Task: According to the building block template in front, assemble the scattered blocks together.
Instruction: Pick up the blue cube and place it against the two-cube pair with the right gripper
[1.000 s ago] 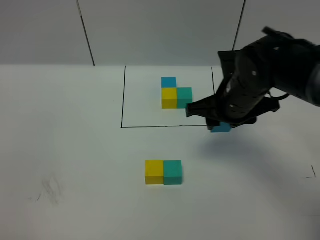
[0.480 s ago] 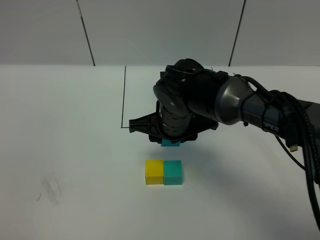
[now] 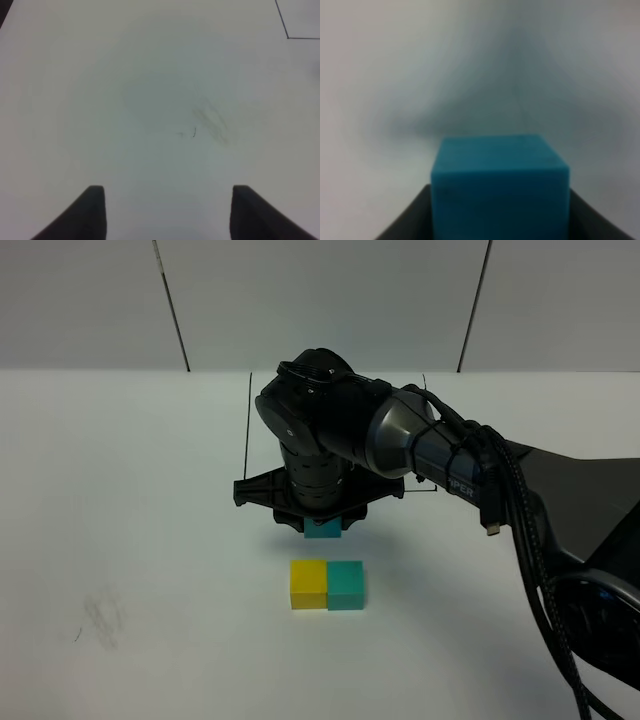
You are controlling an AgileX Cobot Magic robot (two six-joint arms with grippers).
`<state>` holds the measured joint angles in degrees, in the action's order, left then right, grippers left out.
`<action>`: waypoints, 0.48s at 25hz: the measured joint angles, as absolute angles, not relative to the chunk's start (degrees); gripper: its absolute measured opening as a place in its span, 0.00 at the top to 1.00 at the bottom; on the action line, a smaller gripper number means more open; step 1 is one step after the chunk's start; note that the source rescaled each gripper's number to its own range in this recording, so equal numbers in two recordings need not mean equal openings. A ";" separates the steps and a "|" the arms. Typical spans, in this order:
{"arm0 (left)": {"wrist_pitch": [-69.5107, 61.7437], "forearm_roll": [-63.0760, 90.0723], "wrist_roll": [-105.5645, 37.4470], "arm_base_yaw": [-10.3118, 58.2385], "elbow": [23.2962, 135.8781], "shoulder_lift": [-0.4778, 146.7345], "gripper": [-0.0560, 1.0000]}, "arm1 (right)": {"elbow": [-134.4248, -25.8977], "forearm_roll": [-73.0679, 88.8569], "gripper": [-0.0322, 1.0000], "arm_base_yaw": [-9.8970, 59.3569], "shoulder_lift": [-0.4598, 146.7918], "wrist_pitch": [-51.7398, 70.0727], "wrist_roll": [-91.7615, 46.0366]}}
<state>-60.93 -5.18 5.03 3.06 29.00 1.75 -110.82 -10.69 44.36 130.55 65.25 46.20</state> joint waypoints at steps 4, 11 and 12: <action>-60.93 -5.18 5.03 3.06 29.00 1.75 0.76 | -111.39 -10.58 0.96 45.02 130.89 64.84 47.12; -60.93 -5.18 5.03 3.06 29.00 1.75 0.76 | -111.44 -10.63 0.96 45.47 131.90 64.52 48.51; -60.93 -5.18 5.03 3.06 29.00 1.75 0.76 | -111.44 -10.70 0.96 45.47 132.36 64.58 48.58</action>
<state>-60.93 -5.18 5.03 3.06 29.00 1.75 -111.44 -10.70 45.47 132.36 64.58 48.58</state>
